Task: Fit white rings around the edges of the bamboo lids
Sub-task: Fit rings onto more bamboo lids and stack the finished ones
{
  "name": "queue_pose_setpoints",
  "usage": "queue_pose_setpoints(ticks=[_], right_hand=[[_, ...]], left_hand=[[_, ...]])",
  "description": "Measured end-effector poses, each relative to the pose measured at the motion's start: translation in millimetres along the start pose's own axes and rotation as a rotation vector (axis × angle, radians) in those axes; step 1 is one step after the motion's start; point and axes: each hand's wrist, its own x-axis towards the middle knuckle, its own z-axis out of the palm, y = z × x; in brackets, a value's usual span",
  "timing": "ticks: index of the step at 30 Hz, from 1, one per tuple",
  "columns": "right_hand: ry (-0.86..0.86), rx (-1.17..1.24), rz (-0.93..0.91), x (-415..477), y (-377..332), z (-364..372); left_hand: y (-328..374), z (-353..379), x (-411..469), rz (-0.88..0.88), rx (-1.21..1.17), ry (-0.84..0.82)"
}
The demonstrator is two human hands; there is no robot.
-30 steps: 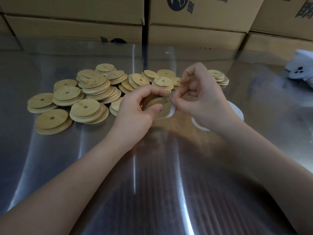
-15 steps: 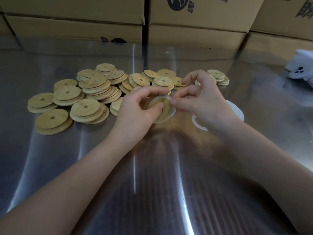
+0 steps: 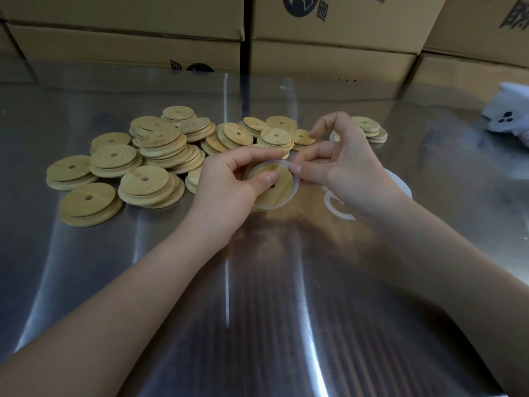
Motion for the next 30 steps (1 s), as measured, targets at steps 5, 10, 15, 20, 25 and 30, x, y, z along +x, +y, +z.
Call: queue_pose_setpoints(ticks=[5,10,15,20,25,30], right_hand=[[-0.048,0.044,-0.009,-0.4,-2.0,-1.3],[-0.092,0.064,-0.025,0.1,-4.2,-4.1],[-0.079,0.026,-0.042,0.0,-4.0,-4.6],[-0.015,-0.059,-0.09,-2.0,-1.6,0.7],[-0.045,-0.017,-0.037,-1.3,-0.8,-1.3],[-0.051,0.026,-0.006,-1.1,2.2,0.7]], left_hand=[[-1.0,-0.3,-0.3,-0.041,-0.04,0.001],[0.0,0.1,-0.9,-0.054,-0.069,-0.003],[0.5,-0.5,-1.4,-0.041,-0.1,-0.023],[-2.8,-0.9,-1.3,-0.075,-0.145,-0.04],[-4.2,-3.2,1.2,-0.145,-0.232,-0.018],[-3.4,-4.8,2.3,-0.189,-0.301,-0.025]])
